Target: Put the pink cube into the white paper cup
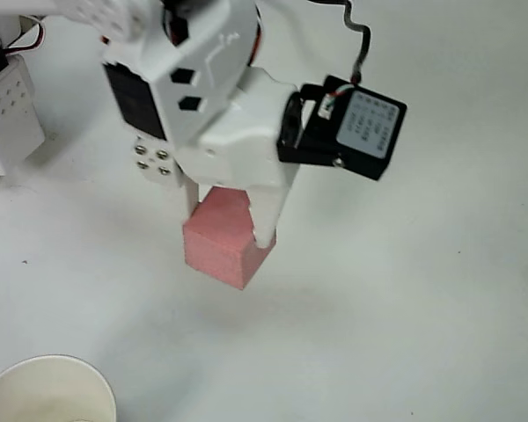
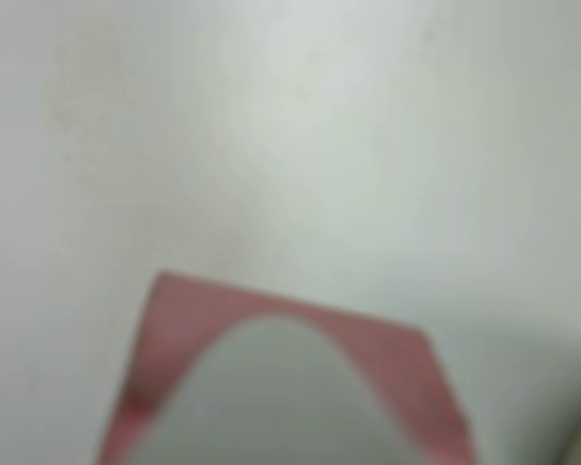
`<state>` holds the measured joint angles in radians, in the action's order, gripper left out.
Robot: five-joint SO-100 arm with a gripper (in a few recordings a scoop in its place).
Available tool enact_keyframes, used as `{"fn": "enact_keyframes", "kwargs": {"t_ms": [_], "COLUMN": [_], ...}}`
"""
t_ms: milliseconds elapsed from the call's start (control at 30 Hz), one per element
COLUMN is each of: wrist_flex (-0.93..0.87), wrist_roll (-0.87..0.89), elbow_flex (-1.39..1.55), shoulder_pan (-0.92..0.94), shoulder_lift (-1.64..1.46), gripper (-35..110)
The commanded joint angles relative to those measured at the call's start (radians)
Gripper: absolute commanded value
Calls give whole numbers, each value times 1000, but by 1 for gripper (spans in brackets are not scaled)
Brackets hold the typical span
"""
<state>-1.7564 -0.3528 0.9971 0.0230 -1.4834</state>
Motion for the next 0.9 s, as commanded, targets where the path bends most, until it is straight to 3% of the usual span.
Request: {"fn": "enact_keyframes", "kwargs": {"t_ms": [0, 867], "wrist_flex": [-17, -17], "wrist_roll": [-38, -238], "elbow_flex": [29, 156], "shoulder_pan": [52, 364], "shoulder_lift": [-204, -296], "gripper": [5, 5]}}
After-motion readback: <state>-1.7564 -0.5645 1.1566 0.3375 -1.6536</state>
